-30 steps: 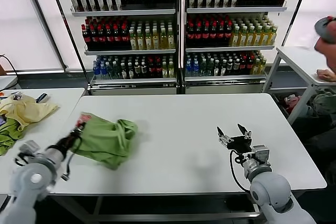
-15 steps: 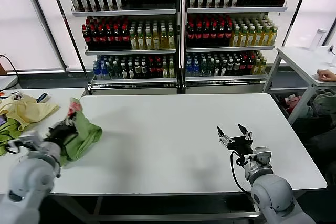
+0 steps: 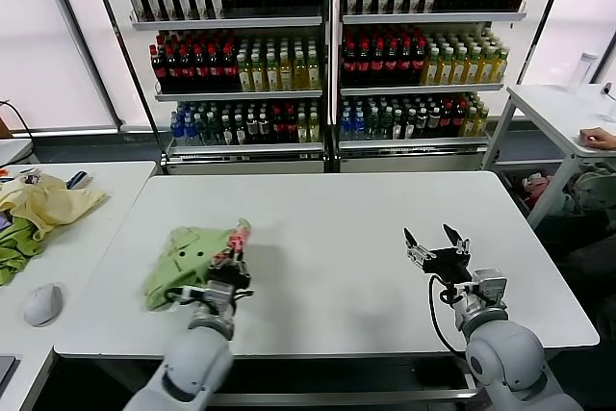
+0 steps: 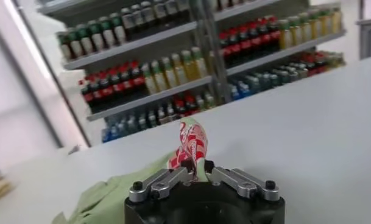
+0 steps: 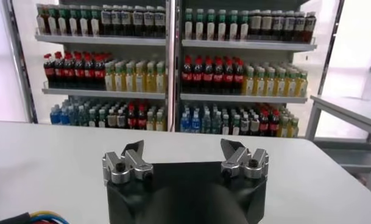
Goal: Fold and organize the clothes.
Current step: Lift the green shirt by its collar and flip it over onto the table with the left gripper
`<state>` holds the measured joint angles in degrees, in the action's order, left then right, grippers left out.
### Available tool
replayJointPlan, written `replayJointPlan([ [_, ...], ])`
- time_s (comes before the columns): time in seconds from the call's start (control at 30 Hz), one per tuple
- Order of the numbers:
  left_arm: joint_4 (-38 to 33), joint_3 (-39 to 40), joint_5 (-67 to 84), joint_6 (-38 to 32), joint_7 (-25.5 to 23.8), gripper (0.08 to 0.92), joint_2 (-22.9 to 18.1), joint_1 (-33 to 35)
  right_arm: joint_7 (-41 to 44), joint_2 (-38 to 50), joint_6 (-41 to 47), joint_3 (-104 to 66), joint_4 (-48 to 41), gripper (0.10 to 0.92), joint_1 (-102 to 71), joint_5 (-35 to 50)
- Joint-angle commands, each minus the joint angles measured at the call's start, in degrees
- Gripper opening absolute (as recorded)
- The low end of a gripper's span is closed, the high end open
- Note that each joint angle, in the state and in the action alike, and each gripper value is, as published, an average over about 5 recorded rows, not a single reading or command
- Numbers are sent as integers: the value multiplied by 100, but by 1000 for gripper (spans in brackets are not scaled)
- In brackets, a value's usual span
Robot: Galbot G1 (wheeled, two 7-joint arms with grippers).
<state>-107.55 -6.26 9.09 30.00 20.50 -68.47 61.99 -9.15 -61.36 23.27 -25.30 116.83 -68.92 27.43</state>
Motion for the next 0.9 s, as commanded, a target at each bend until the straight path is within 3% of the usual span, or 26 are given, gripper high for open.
replayJointPlan([
  [0.03, 778, 1448, -397, 329, 270, 128, -1009, -912, 14, 14, -6, -59, 46, 823, -17, 5],
  [0.23, 1168, 1636, 26, -41, 256, 128, -1336, -1367, 19, 5, 12, -15, 31, 823, 27, 3],
  [0.4, 1117, 1747, 331, -648, 183, 169, -1282, -1501, 18, -12, 21, 36, -52, 823, 95, -1],
  [0.7, -136, 1553, 1170, -612, 425, 424, -604, -1102, -54, -221, 49, 507, -388, 823, 361, 33],
  [0.9, -865, 319, 1658, -712, 321, 597, -111, -462, -326, -604, 51, 1246, -866, 823, 625, 177],
])
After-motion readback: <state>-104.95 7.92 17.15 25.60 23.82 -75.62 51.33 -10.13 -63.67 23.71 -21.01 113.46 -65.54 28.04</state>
